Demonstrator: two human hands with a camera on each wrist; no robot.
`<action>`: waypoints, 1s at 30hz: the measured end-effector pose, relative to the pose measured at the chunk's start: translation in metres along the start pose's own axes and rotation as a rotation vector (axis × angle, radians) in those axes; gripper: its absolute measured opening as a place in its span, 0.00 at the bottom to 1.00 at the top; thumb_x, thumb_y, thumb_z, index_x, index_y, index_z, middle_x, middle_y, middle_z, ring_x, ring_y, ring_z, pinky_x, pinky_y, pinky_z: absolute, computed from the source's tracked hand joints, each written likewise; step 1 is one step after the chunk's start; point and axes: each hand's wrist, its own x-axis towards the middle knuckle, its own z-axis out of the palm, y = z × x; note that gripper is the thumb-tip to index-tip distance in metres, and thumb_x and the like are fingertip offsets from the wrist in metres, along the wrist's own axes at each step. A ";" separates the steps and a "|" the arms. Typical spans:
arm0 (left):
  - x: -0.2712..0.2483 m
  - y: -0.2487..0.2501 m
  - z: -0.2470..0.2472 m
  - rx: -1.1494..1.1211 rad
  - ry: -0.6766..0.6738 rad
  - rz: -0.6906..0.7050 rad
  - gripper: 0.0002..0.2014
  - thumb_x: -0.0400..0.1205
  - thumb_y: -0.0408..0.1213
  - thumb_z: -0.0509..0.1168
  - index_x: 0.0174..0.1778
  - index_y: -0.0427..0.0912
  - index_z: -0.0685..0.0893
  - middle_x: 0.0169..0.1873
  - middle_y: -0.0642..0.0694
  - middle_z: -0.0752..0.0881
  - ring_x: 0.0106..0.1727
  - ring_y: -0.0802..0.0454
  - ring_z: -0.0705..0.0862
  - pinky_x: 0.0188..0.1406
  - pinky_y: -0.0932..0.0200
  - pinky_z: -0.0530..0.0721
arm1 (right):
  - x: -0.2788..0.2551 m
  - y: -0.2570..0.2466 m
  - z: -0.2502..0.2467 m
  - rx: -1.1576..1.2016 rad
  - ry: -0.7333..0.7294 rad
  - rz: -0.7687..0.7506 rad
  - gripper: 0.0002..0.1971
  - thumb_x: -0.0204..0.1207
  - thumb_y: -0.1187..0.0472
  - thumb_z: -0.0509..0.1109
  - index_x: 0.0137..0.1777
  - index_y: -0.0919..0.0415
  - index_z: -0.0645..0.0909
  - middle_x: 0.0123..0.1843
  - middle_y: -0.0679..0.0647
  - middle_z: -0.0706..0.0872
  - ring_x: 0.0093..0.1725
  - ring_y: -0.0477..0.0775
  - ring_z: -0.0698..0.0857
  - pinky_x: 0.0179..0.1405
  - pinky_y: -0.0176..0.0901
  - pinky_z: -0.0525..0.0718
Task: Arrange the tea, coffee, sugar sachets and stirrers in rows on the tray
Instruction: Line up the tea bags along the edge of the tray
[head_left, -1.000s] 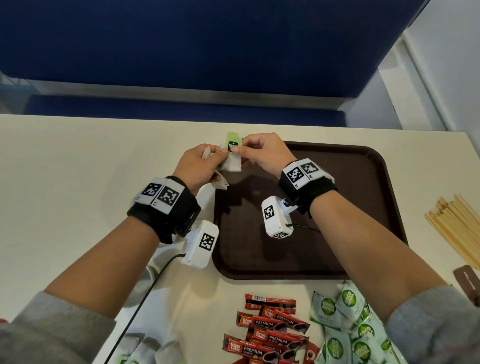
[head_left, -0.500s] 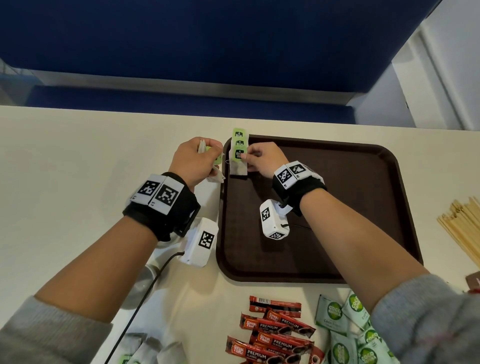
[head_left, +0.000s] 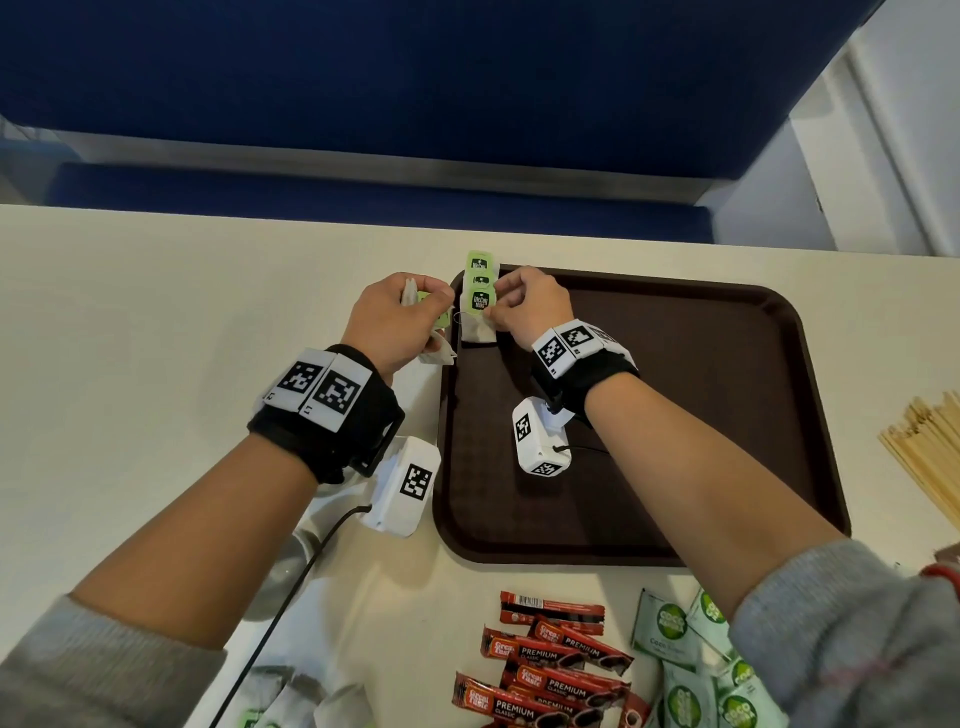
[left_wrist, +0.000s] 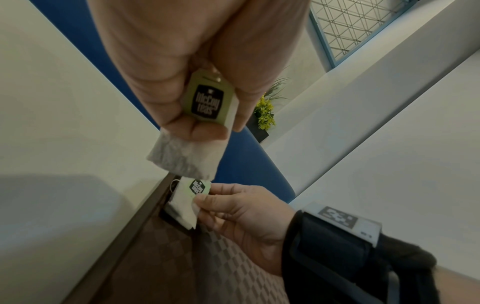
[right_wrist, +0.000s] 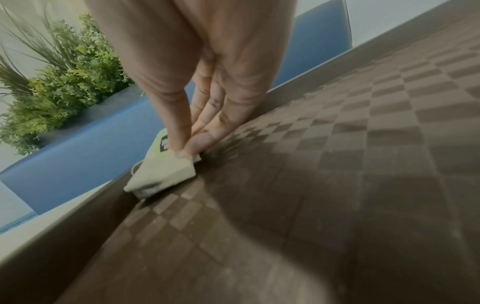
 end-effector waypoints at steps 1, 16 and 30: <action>0.000 0.000 0.000 -0.002 0.000 -0.003 0.03 0.81 0.37 0.66 0.42 0.45 0.82 0.39 0.47 0.82 0.33 0.52 0.81 0.35 0.57 0.82 | 0.000 0.000 0.001 0.005 0.002 0.002 0.12 0.69 0.66 0.77 0.49 0.58 0.79 0.35 0.49 0.84 0.42 0.46 0.84 0.48 0.36 0.80; 0.000 -0.003 0.004 -0.051 -0.006 -0.074 0.13 0.81 0.25 0.59 0.59 0.44 0.75 0.42 0.45 0.78 0.33 0.51 0.81 0.35 0.60 0.83 | -0.002 0.003 -0.001 -0.012 0.039 0.007 0.14 0.70 0.63 0.77 0.54 0.58 0.80 0.39 0.45 0.82 0.43 0.44 0.81 0.38 0.30 0.78; -0.013 -0.003 0.011 -0.085 -0.078 -0.045 0.19 0.76 0.24 0.71 0.59 0.41 0.73 0.58 0.36 0.81 0.49 0.47 0.85 0.39 0.64 0.87 | -0.034 -0.025 -0.022 0.195 -0.309 -0.180 0.06 0.72 0.63 0.75 0.39 0.53 0.82 0.39 0.52 0.85 0.35 0.44 0.85 0.38 0.33 0.86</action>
